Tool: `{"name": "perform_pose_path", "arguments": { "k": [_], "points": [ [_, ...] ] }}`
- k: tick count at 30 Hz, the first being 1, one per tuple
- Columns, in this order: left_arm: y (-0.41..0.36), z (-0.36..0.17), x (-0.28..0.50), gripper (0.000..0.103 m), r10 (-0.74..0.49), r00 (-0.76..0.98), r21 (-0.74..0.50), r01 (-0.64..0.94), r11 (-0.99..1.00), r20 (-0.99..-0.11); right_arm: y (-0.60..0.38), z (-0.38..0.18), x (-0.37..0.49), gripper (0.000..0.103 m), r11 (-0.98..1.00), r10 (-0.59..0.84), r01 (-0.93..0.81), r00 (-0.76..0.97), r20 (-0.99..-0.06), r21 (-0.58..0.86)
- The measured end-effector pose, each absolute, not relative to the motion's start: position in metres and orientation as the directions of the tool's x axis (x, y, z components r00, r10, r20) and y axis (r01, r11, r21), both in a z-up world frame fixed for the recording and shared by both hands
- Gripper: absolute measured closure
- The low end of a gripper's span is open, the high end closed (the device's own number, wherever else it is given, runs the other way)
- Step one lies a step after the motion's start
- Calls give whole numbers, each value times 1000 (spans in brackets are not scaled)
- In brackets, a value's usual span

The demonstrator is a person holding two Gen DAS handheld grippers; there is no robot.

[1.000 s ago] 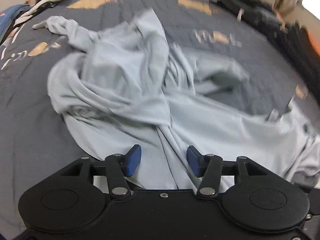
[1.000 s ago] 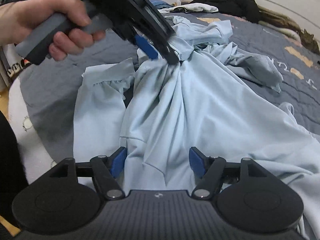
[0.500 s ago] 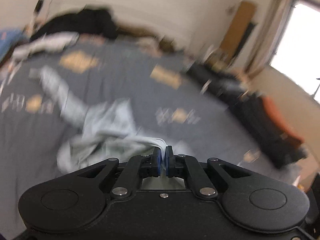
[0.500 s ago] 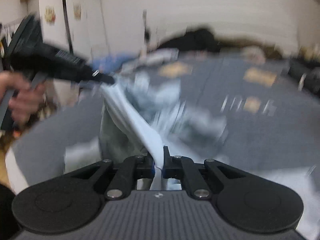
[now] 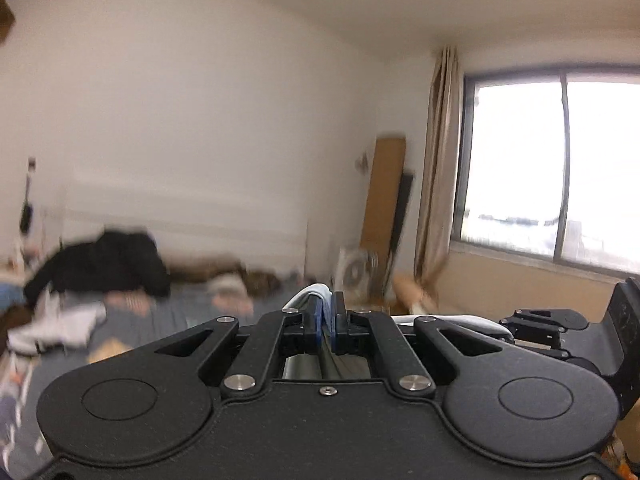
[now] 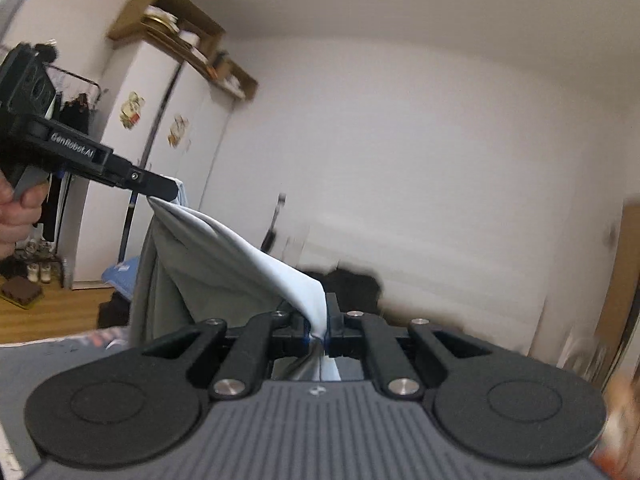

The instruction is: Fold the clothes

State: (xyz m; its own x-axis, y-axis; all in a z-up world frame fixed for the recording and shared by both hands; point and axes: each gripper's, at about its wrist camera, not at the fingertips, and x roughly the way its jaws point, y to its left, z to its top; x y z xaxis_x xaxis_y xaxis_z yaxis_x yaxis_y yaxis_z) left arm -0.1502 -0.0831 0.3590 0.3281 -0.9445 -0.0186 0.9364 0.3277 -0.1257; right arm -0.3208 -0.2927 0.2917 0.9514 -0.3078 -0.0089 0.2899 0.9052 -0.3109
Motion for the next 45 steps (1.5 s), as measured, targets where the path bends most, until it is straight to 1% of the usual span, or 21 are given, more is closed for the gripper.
{"name": "perform_pose_path", "arguments": {
  "k": [4, 8, 11, 13, 15, 16, 19, 21, 23, 25, 28, 30, 34, 35, 38, 40, 42, 43, 44, 45],
  "points": [
    [-56, 423, -190, 99, -934, 348, -47, 937, 345, 82, -267, 360, -339, 98, 858, -293, 309, 950, 105, -409],
    [-23, 488, -245, 99, -919, 343, 93, 926, 365, 196, -237, 424, -369, 98, 799, -258, 344, 937, 236, -492],
    [-7, 525, -284, 99, -899, 347, 178, 899, 400, 267, -214, 465, -395, 98, 748, -230, 379, 918, 323, -545],
    [-5, 543, -303, 99, -885, 356, 215, 879, 426, 300, -203, 483, -403, 98, 711, -223, 409, 902, 369, -571],
    [-8, 554, -311, 99, -878, 365, 231, 867, 442, 309, -198, 496, -406, 98, 688, -219, 425, 894, 391, -588],
    [-17, 549, -303, 99, -879, 375, 226, 866, 446, 294, -199, 501, -404, 98, 685, -220, 427, 894, 390, -590],
    [-58, 515, -256, 99, -886, 415, 185, 873, 452, 207, -207, 503, -386, 98, 684, -233, 424, 898, 373, -594],
    [-85, 492, -225, 99, -887, 437, 158, 875, 458, 148, -221, 494, -363, 98, 697, -250, 402, 912, 324, -594],
    [-113, 469, -194, 99, -885, 457, 130, 876, 465, 87, -240, 476, -332, 97, 720, -268, 369, 929, 255, -587],
    [-140, 446, -162, 99, -881, 473, 104, 875, 473, 25, -264, 451, -294, 97, 748, -287, 333, 942, 172, -574],
    [-181, 411, -115, 99, -869, 491, 64, 871, 487, -68, -300, 395, -225, 97, 786, -321, 278, 947, 20, -552],
    [-211, 371, -67, 99, -855, 497, 33, 866, 498, -150, -328, 346, -170, 97, 814, -347, 253, 934, -88, -523],
    [-284, 263, 24, 99, -808, 503, -36, 842, 538, -307, -383, 233, -56, 97, 876, -380, 240, 878, -291, -419],
    [-302, 237, 44, 96, -794, 502, -53, 833, 550, -342, -393, 201, -34, 95, 881, -387, 241, 862, -327, -408],
    [-325, 157, 92, 95, -713, 489, -105, 784, 611, -503, -425, 106, 31, 92, 893, -405, 245, 806, -432, -378],
    [-323, 118, 101, 95, -682, 468, -93, 784, 614, -562, -437, 59, 50, 89, 911, -395, 255, 760, -516, -323],
    [-308, 94, 94, 93, -682, 465, -54, 804, 593, -565, -443, 35, 44, 85, 925, -375, 270, 761, -529, -268],
    [-301, 85, 88, 91, -682, 456, -41, 815, 578, -571, -445, 24, 40, 81, 930, -365, 277, 762, -534, -240],
    [-294, 77, 81, 86, -685, 441, -35, 827, 561, -580, -446, 21, 17, 72, 937, -349, 277, 774, -528, -213],
    [-282, 68, 75, 81, -687, 432, -16, 840, 542, -585, -446, 15, -3, 68, 941, -337, 280, 783, -523, -188]
  ]
}}
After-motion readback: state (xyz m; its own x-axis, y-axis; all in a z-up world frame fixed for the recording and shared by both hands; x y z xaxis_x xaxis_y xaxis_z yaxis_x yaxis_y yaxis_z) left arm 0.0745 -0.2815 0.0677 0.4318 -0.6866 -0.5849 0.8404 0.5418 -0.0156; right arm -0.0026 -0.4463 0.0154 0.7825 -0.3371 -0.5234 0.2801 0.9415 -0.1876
